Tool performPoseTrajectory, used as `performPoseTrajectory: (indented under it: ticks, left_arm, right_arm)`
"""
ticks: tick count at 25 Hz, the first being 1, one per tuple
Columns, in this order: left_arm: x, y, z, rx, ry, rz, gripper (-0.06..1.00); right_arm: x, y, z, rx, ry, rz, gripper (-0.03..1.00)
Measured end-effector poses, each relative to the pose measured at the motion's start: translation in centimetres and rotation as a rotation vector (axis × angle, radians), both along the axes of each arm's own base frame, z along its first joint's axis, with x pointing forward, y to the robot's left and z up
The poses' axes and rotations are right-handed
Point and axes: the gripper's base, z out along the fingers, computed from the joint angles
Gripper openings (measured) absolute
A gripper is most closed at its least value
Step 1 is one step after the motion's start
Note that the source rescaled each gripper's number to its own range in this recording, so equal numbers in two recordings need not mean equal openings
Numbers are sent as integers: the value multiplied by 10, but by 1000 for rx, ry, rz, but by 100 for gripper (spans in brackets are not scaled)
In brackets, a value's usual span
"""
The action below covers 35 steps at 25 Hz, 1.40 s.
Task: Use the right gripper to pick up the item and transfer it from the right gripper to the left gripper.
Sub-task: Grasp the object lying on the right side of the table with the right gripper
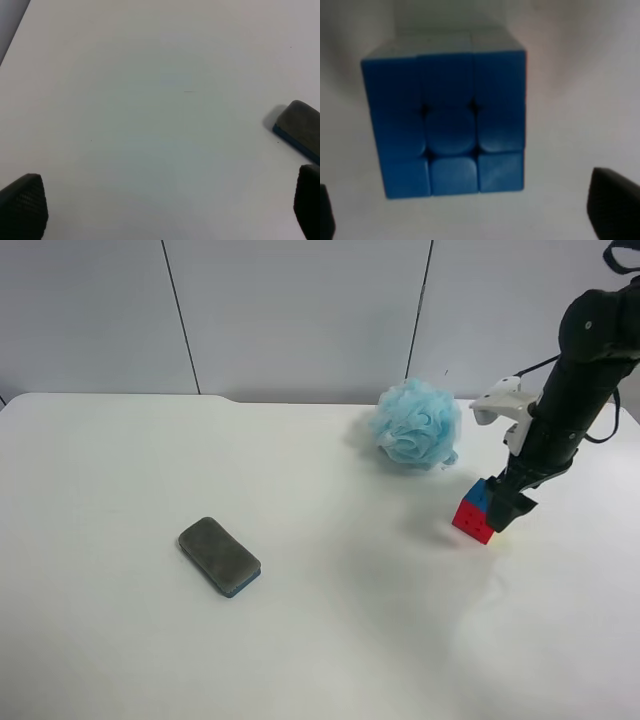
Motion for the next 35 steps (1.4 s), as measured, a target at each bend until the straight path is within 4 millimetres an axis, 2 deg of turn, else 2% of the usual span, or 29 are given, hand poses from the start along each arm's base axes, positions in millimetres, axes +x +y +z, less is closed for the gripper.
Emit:
performPoseTrajectory:
  ticks: [5,16,20,22,24,26,29,31,35]
  left_arm:
    - [0,0,0,0,0,0,100]
    - [0,0,0,0,0,0,100]
    - [0,0,0,0,0,0,100]
    - [0,0,0,0,1,0,100]
    - [0,0,0,0,1,0,100]
    - [0,0,0,0,1,0,100]
    - [0,0,0,0,1,0,100]
    - [0,0,0,0,1,0,100]
    - [0,0,0,0,1,0,100]
  right_arm:
    - [8,0,-18,-4,-15,53,100]
    - [14,6,-39,48,-19,69,100]
    - [14,7,-40,63,-17,67,95]
    - [14,7,-40,65,-17,65,90]
    - [14,7,-40,66,-17,64,81]
    - [14,8,-40,68,-16,62,66]
    - [13,8,-40,68,-8,63,37]
    - [13,8,-40,69,-4,63,26]
    - [12,8,-37,70,-2,64,18]
